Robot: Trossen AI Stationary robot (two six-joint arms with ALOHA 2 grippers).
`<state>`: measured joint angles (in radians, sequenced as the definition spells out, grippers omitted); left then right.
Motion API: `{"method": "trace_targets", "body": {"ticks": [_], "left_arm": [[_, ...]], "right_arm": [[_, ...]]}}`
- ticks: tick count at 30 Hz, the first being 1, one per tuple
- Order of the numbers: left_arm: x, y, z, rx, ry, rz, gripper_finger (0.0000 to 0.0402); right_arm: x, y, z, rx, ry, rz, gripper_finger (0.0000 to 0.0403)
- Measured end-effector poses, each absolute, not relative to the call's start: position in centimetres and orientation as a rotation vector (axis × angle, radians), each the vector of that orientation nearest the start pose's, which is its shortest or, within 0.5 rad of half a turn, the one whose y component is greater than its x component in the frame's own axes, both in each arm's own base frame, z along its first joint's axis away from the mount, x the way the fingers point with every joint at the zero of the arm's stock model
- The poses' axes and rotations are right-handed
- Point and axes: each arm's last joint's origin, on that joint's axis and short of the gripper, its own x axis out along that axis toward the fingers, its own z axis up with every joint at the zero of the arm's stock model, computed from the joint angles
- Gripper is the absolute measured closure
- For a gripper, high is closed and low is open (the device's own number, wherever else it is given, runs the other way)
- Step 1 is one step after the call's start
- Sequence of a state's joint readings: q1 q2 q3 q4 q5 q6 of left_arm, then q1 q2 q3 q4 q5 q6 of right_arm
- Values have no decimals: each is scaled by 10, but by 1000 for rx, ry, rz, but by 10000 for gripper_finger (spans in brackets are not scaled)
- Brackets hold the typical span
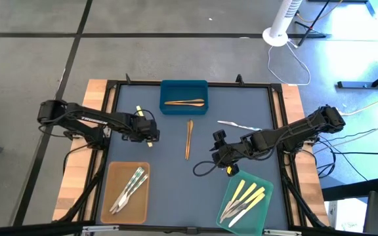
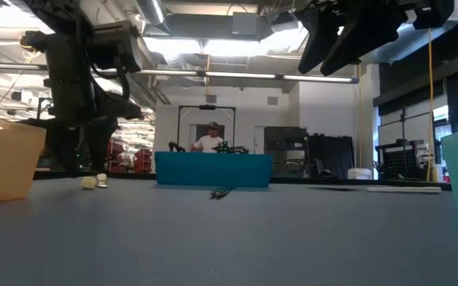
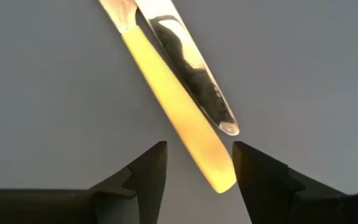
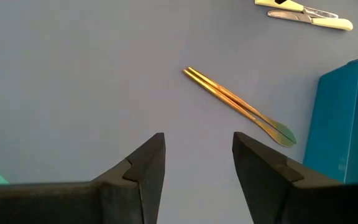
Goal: Sort silverware by color (type)
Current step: Put the yellow knife into the green bin
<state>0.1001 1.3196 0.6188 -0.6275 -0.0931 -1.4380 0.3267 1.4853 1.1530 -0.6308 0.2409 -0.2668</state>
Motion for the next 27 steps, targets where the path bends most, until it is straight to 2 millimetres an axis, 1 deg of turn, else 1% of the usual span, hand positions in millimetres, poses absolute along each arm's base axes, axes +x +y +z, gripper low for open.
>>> {"method": "trace_targets", "body": {"ticks": [8,13,19,27], "left_arm": [[207,24,145,-1198,983,1095,225],[207,23,145,-1200,984,1098,225],[204,22,144,-1214,1030,1097,225],[196,21,143,-1184,1099,1150,225]], "right_arm": [[289,92,264,-502,914,236,226],[289,92,264,-494,914,252,226],[289,92,264,-494,915,252,226],[289,92,264,-493,915,252,226]]}}
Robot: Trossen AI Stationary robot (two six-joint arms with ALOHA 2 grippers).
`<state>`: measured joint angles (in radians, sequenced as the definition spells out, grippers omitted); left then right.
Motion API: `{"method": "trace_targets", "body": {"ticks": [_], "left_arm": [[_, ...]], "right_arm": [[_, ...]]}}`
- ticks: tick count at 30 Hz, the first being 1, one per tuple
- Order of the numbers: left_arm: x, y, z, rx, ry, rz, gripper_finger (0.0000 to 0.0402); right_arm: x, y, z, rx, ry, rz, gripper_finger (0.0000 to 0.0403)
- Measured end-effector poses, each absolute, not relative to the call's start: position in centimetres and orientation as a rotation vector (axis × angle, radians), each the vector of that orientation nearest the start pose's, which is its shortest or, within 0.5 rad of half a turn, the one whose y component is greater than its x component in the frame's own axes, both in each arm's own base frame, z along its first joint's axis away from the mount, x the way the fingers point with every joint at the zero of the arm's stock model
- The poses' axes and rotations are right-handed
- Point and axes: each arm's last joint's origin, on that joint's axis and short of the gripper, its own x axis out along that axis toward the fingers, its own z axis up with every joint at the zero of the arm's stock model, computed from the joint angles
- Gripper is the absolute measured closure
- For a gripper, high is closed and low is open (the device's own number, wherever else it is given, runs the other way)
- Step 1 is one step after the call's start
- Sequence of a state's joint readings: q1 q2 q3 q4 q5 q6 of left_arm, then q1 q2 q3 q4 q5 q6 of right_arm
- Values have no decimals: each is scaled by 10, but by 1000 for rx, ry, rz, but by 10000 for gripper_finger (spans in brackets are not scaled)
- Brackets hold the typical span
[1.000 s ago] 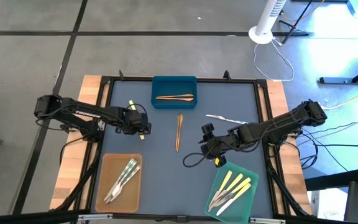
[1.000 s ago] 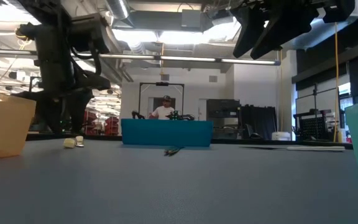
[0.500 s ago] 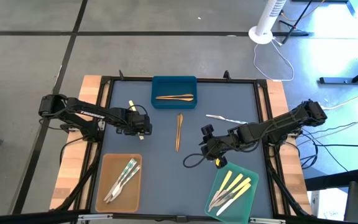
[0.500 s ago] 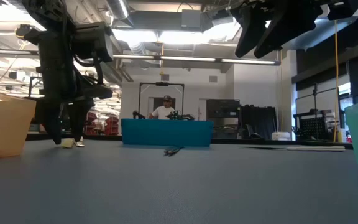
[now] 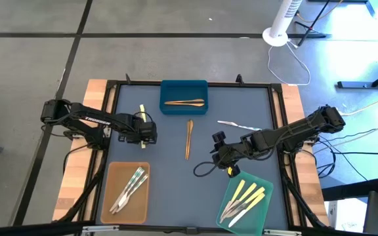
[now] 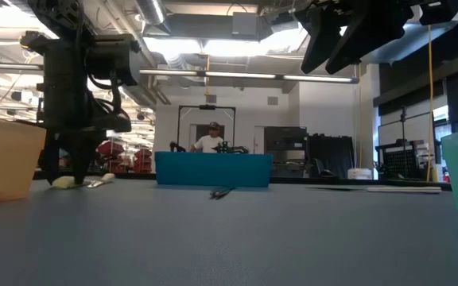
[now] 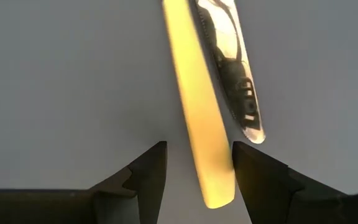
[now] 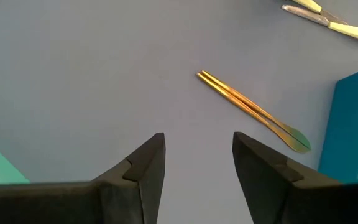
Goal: Sort silverware by color (type)
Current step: Put the yellow knife into the green bin
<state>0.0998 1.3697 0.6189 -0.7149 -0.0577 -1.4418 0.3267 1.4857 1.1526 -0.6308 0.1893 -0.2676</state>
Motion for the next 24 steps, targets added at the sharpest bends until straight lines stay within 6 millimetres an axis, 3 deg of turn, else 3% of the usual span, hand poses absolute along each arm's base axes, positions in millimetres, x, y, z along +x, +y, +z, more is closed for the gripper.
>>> {"method": "trace_targets", "body": {"ticks": [13,24], "left_arm": [[191,21,142,-1152,1151,1186,236],[190,21,140,-1137,1155,1201,282]], "right_arm": [[289,92,264,-493,915,252,226],[289,92,264,-493,916,252,226]]}}
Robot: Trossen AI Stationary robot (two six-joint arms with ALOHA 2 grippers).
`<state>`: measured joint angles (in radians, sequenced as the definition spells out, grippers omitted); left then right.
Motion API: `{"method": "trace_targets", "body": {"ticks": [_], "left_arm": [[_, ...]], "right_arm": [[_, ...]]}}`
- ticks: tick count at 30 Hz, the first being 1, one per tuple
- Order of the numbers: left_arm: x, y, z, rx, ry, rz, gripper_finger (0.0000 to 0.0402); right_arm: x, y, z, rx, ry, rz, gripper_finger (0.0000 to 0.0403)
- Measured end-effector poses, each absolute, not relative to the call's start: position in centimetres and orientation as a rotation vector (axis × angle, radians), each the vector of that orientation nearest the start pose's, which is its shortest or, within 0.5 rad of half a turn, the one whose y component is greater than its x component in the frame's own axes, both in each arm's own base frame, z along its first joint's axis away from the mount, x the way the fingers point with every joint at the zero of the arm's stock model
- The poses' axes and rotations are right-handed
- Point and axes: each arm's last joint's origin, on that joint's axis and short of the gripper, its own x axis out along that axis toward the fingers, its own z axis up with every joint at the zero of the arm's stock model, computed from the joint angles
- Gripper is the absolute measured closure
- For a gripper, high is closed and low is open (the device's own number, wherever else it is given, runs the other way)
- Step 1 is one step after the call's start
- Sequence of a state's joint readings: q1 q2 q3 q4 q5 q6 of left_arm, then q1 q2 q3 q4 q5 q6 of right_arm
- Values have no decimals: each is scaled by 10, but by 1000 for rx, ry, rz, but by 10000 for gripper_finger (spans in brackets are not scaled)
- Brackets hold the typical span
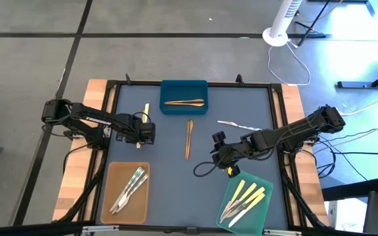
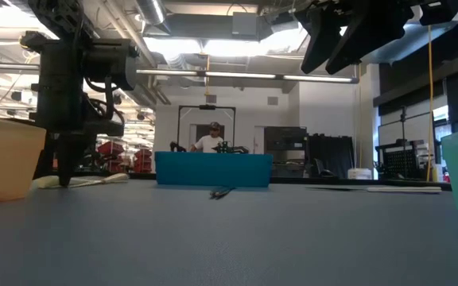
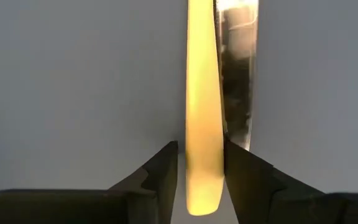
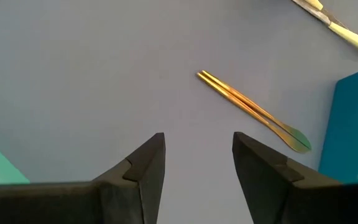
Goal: Sort silverware by color (type)
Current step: Put the yellow knife into the green bin
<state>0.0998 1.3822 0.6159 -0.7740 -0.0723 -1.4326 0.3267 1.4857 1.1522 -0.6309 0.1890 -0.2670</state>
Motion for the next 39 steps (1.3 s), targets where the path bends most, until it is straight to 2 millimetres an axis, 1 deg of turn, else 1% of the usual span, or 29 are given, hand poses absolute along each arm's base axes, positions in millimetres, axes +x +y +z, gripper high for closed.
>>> {"method": "trace_targets", "body": {"ticks": [6,13,22,25,35,39], "left_arm": [[192,19,131,-1111,1221,1207,304],[193,18,133,-1087,1215,1193,316],[195,18,144,-1099,1162,1162,318],[194,18,148,-1110,1146,1151,318],[187,18,165,-1148,1064,1135,319],[184,18,174,-1157,1017,1112,319]], "right_arm": [[289,92,264,-493,916,252,226],[289,92,264,-493,916,252,226],[289,92,264,-493,918,252,226],[286,91,264,-498,939,255,226],[273,88,279,-482,916,277,226],[271,87,280,-483,918,277,226]]}}
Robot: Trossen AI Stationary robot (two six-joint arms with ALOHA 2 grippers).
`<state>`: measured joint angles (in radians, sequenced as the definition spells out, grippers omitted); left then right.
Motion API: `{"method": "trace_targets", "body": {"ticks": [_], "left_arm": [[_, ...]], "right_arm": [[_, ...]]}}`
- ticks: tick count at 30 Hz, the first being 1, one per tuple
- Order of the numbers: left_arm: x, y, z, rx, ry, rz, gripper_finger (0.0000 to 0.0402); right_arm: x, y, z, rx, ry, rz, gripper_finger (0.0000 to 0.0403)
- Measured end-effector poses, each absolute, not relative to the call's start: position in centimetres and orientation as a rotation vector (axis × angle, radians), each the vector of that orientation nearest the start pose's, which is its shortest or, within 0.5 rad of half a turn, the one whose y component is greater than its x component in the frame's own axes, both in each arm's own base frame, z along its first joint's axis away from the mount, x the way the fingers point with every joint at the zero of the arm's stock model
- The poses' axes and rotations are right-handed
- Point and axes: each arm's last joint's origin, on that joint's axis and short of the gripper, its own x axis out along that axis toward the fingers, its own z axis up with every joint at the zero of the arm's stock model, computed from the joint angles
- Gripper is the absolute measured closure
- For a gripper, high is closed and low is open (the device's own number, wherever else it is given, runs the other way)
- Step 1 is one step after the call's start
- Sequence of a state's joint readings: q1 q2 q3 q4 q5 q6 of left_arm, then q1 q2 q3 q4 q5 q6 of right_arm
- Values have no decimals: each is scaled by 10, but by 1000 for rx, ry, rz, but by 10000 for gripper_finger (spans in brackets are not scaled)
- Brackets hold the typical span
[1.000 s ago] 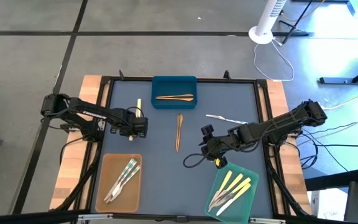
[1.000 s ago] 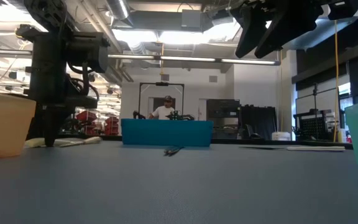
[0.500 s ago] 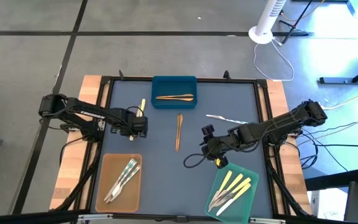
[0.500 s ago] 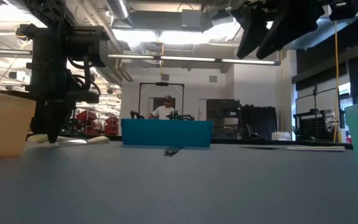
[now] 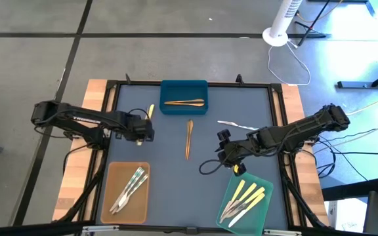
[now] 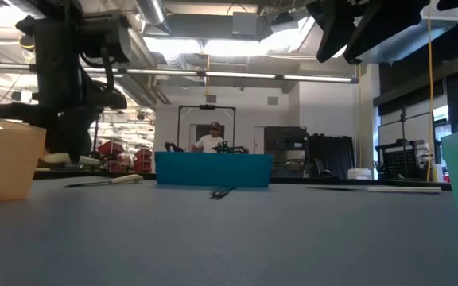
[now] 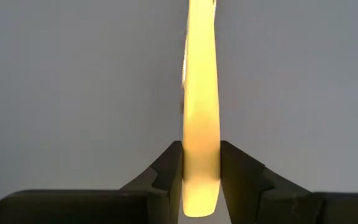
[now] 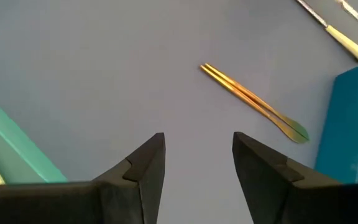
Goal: Sort silverware by color (type)
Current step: Put the yellow knife into the green bin
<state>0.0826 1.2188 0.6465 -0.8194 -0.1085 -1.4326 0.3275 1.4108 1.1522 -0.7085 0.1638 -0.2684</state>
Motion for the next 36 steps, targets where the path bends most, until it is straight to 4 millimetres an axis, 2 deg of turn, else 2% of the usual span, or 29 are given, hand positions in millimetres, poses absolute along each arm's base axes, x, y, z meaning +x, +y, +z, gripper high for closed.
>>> {"method": "trace_targets", "body": {"ticks": [7,13,21,27,32,36], "left_arm": [[194,19,203,-1135,888,956,319],[221,13,232,-1115,687,745,319],[241,-2,253,-1205,517,470,319],[246,-17,250,-1249,546,421,319],[260,-31,240,-1294,558,374,319],[275,-42,233,-1362,568,298,319]], "right_arm": [[270,87,282,-482,911,276,226],[272,87,283,-478,887,273,226],[281,90,291,-480,759,271,226],[292,94,301,-524,595,276,226],[301,97,305,-553,500,273,226],[310,100,301,-614,466,285,226]]}}
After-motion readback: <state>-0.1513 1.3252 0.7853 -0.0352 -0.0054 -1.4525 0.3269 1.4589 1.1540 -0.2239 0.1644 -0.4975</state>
